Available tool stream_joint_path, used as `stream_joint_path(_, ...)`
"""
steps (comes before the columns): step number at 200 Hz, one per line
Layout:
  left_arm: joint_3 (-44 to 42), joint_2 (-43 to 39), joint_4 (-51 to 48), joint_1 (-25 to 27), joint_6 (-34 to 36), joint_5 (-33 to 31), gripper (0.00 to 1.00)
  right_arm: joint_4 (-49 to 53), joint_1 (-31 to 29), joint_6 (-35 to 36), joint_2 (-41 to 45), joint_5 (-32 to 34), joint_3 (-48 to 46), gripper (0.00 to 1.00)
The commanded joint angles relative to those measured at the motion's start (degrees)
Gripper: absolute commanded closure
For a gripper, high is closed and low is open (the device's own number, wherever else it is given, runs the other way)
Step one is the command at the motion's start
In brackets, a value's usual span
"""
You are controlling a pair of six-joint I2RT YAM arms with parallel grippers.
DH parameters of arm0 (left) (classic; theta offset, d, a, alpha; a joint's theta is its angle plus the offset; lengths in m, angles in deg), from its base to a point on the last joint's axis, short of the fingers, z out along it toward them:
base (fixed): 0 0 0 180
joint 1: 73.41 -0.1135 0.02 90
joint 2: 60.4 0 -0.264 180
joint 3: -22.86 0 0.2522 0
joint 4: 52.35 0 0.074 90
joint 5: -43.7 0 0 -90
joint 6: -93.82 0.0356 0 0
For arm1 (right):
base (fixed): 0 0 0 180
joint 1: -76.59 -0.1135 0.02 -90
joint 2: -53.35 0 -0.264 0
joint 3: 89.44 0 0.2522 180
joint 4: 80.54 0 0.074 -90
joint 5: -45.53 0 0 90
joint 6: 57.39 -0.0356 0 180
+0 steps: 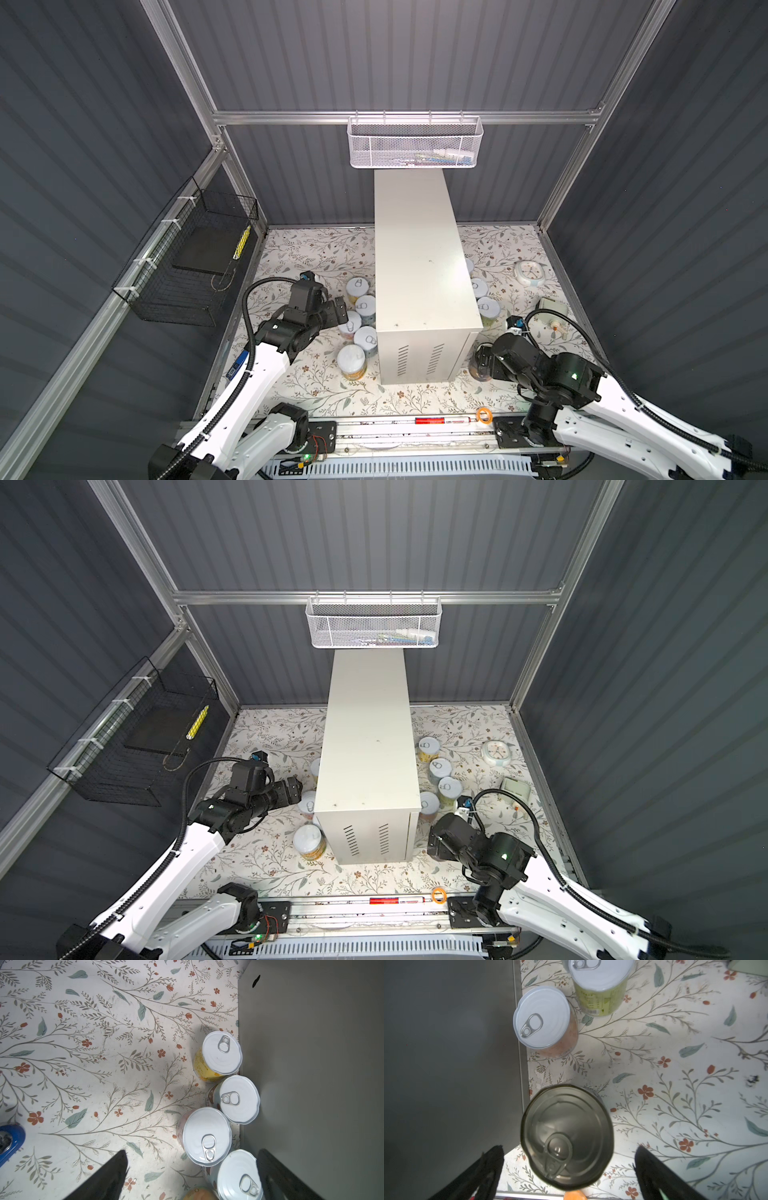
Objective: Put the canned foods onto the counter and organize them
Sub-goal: 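Lower the right gripper onto the blue tomato can while the left arm moves, then close the right gripper around the blue tomato can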
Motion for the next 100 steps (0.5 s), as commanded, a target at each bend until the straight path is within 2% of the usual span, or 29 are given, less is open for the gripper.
stream_joint_path(1, -0.27, -0.06, 0.75, -0.05, -0.23, 1.21, 0.03, -1.25, -1.74, -3.35, -3.68, 3.40, -0.38, 0.01)
stream_joint_path(33, -0.97, -0.59, 1.57, -0.08, -0.67, 1.22, 0.03, -2.73, -1.97, -5.97, -6.24, 6.01, -2.40, 0.02)
stream_joint_path(100, -2.25, 0.09, 3.42, -0.08, -1.34, 0.95, 0.04, -9.59, -2.03, -11.57, -4.41, 9.40, -11.24, 0.07)
